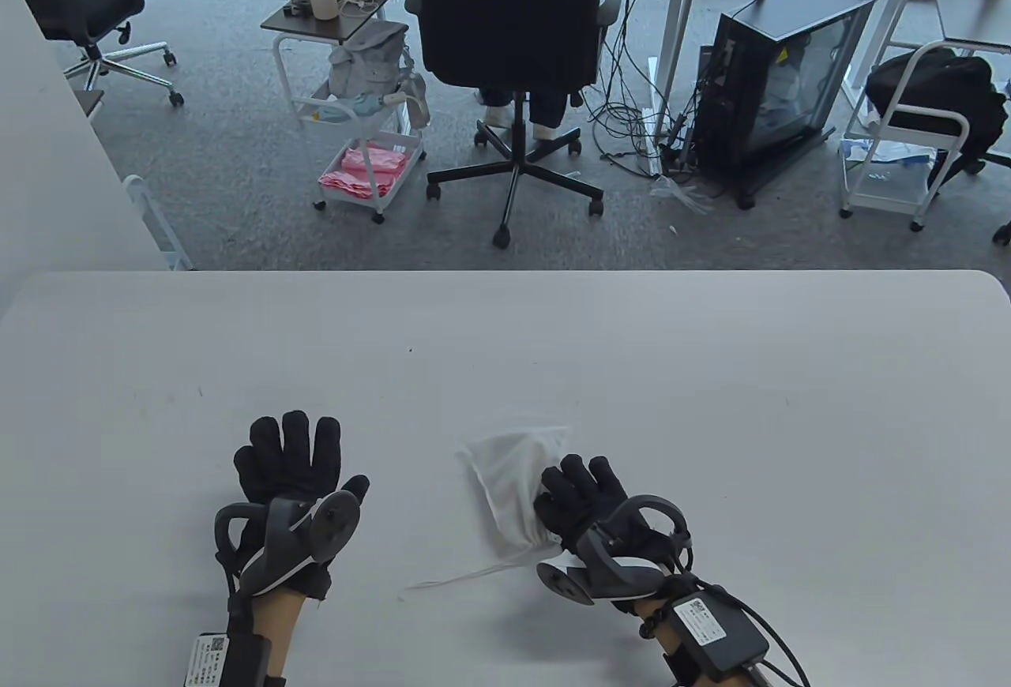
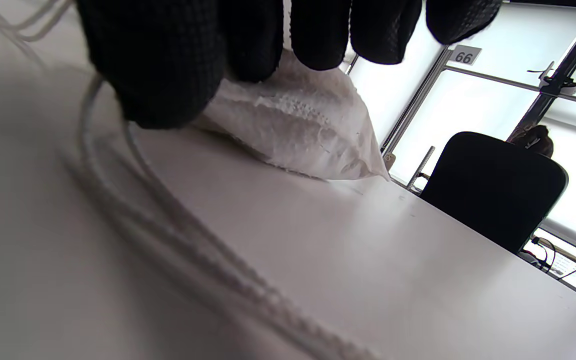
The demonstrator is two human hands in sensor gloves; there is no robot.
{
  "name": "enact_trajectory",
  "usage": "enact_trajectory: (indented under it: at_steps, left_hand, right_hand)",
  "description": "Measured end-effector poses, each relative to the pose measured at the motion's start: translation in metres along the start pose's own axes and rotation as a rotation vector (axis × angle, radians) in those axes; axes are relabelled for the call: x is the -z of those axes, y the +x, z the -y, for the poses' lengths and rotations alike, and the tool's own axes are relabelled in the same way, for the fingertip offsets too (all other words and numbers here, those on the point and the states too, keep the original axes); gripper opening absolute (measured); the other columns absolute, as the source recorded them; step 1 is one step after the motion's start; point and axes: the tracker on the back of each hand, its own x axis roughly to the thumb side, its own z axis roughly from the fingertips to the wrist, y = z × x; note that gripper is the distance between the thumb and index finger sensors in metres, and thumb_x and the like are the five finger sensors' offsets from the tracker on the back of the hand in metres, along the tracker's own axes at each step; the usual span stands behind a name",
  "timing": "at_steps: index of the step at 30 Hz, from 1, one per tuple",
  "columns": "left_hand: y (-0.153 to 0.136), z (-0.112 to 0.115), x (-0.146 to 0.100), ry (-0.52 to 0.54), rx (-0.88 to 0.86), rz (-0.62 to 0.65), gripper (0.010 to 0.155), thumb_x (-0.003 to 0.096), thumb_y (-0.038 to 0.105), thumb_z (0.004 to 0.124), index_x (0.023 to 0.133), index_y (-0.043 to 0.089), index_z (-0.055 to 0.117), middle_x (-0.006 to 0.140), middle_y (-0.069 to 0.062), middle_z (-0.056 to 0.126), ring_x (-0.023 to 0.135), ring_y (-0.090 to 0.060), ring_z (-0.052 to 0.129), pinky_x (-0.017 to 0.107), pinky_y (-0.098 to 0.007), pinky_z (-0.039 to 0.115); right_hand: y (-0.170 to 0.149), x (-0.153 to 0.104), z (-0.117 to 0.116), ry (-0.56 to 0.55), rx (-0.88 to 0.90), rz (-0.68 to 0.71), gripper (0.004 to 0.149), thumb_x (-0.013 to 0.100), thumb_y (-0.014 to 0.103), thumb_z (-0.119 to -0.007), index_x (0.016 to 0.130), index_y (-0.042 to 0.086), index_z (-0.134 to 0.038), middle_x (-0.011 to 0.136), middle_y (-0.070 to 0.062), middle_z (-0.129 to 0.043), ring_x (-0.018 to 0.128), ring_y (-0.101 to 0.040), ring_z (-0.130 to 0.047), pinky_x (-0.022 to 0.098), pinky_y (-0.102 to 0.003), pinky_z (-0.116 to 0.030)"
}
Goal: Empty bag and arrange number blocks in order
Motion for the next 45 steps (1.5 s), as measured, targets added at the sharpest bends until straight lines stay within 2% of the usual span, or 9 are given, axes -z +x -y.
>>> enact_trajectory:
  at_steps: [5, 9, 14, 16, 20, 25, 29, 37, 45]
  left_hand:
    - [-0.001, -0.001, 0.000, 0.002, -0.004, -0.003, 0.080, 0.0547, 0.054, 0.066, 0.114, 0.007, 0.043, 0.114, -0.036, 0.036, 0.099, -0.073, 0.040, 0.064, -0.082, 0.041]
    - [0.000, -0.002, 0.000, 0.006, -0.001, 0.001, 0.080, 0.0547, 0.055, 0.066, 0.114, 0.007, 0.043, 0.114, -0.036, 0.037, 0.098, -0.073, 0.041, 0.064, -0.082, 0.041]
    - [-0.001, -0.002, 0.000, 0.011, -0.012, 0.003, 0.078, 0.0548, 0.054, 0.066, 0.114, 0.007, 0.045, 0.114, -0.036, 0.039, 0.098, -0.073, 0.042, 0.064, -0.082, 0.041]
    - [0.000, -0.004, -0.001, 0.020, -0.029, 0.005, 0.076, 0.0552, 0.051, 0.067, 0.114, 0.008, 0.046, 0.114, -0.035, 0.040, 0.099, -0.073, 0.043, 0.064, -0.082, 0.042]
    - [0.008, -0.009, -0.002, 0.054, -0.101, 0.018, 0.063, 0.0561, 0.039, 0.069, 0.111, 0.012, 0.056, 0.113, -0.032, 0.051, 0.098, -0.071, 0.050, 0.064, -0.081, 0.045]
    - [0.027, -0.015, -0.003, 0.069, -0.274, 0.084, 0.053, 0.0557, 0.033, 0.070, 0.104, 0.013, 0.069, 0.109, -0.028, 0.064, 0.096, -0.065, 0.066, 0.067, -0.075, 0.055]
    - [0.050, -0.023, -0.002, 0.044, -0.462, 0.167, 0.052, 0.0552, 0.037, 0.072, 0.102, 0.013, 0.073, 0.106, -0.023, 0.072, 0.094, -0.059, 0.077, 0.067, -0.071, 0.063]
    - [0.097, -0.029, 0.009, -0.086, -0.818, 0.333, 0.059, 0.0540, 0.046, 0.073, 0.103, 0.015, 0.071, 0.106, -0.019, 0.074, 0.093, -0.049, 0.086, 0.067, -0.068, 0.068]
    - [0.121, -0.025, 0.016, -0.147, -0.887, 0.342, 0.058, 0.0533, 0.049, 0.072, 0.099, 0.014, 0.077, 0.099, -0.018, 0.082, 0.083, -0.043, 0.096, 0.063, -0.064, 0.076]
  right_hand:
    - [0.002, 0.006, -0.001, -0.025, 0.027, -0.030, 0.058, 0.045, 0.042, -0.085, 0.096, 0.022, -0.068, 0.110, -0.013, -0.058, 0.101, -0.046, -0.061, 0.073, -0.066, -0.054]
    - [-0.003, 0.007, 0.001, -0.062, 0.091, -0.081, 0.040, 0.049, 0.036, -0.080, 0.088, 0.024, -0.079, 0.105, -0.009, -0.069, 0.099, -0.042, -0.068, 0.072, -0.064, -0.058]
    - [-0.030, 0.005, 0.007, -0.083, 0.415, -0.267, 0.037, 0.050, 0.034, -0.080, 0.085, 0.024, -0.081, 0.100, -0.005, -0.079, 0.095, -0.042, -0.078, 0.071, -0.064, -0.064]
    - [-0.045, 0.001, 0.011, -0.120, 0.622, -0.363, 0.036, 0.051, 0.033, -0.079, 0.085, 0.023, -0.081, 0.100, -0.006, -0.079, 0.094, -0.044, -0.079, 0.071, -0.064, -0.065]
    - [-0.070, -0.006, 0.017, -0.215, 0.964, -0.494, 0.035, 0.052, 0.032, -0.078, 0.086, 0.024, -0.081, 0.100, -0.007, -0.079, 0.092, -0.045, -0.082, 0.070, -0.063, -0.068]
    - [-0.084, -0.016, 0.016, -0.292, 1.178, -0.525, 0.035, 0.053, 0.031, -0.076, 0.087, 0.023, -0.080, 0.097, -0.009, -0.083, 0.085, -0.042, -0.092, 0.065, -0.060, -0.079]
    - [-0.088, -0.020, 0.017, -0.320, 1.383, -0.519, 0.035, 0.054, 0.031, -0.075, 0.088, 0.022, -0.079, 0.092, -0.011, -0.087, 0.078, -0.038, -0.098, 0.061, -0.057, -0.085]
    - [-0.085, -0.023, 0.031, -0.380, 1.528, -0.464, 0.035, 0.055, 0.031, -0.075, 0.088, 0.022, -0.078, 0.091, -0.011, -0.088, 0.077, -0.037, -0.099, 0.059, -0.055, -0.088]
    - [-0.075, -0.030, 0.040, -0.364, 1.474, -0.516, 0.035, 0.054, 0.030, -0.077, 0.087, 0.019, -0.081, 0.087, -0.014, -0.090, 0.071, -0.039, -0.102, 0.052, -0.054, -0.091]
